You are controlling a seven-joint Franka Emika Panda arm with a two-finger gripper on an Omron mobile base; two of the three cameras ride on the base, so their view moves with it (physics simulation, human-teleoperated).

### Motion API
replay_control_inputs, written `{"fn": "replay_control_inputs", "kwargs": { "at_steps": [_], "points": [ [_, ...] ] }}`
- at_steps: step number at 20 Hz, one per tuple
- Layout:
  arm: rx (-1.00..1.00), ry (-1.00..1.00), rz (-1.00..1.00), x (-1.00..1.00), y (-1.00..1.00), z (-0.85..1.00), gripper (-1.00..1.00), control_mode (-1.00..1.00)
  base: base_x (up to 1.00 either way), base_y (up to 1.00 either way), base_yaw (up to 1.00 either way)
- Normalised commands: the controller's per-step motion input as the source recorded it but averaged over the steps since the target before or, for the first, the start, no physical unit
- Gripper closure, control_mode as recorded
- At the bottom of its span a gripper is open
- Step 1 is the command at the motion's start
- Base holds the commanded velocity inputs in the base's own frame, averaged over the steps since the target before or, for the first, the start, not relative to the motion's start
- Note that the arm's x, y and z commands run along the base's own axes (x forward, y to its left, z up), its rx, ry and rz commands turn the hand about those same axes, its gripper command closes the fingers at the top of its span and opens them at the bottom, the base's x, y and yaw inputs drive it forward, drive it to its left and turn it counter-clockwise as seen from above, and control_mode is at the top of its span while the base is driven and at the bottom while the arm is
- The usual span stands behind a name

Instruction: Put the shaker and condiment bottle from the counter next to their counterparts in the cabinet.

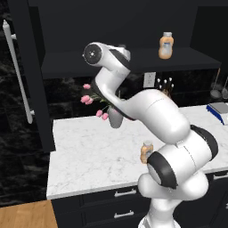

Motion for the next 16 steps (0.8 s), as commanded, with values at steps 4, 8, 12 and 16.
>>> {"fn": "replay_control_inputs", "kwargs": {
  "at_steps": [4,8,12,16],
  "points": [
    [-0.05,0.0,0.0,-0.51,0.09,0.0,-1.0,-1.0,0.0,0.0,0.0],
    [-0.05,0.0,0.0,-0.51,0.08,0.0,-1.0,-1.0,0.0,0.0,0.0],
    [-0.06,-0.03,0.0,-0.55,0.03,0.0,-1.0,-1.0,0.0,0.0,0.0],
    [-0.08,-0.05,-0.04,-0.57,0.01,0.0,-1.0,-1.0,0.0,0.0,0.0]
  ]
}}
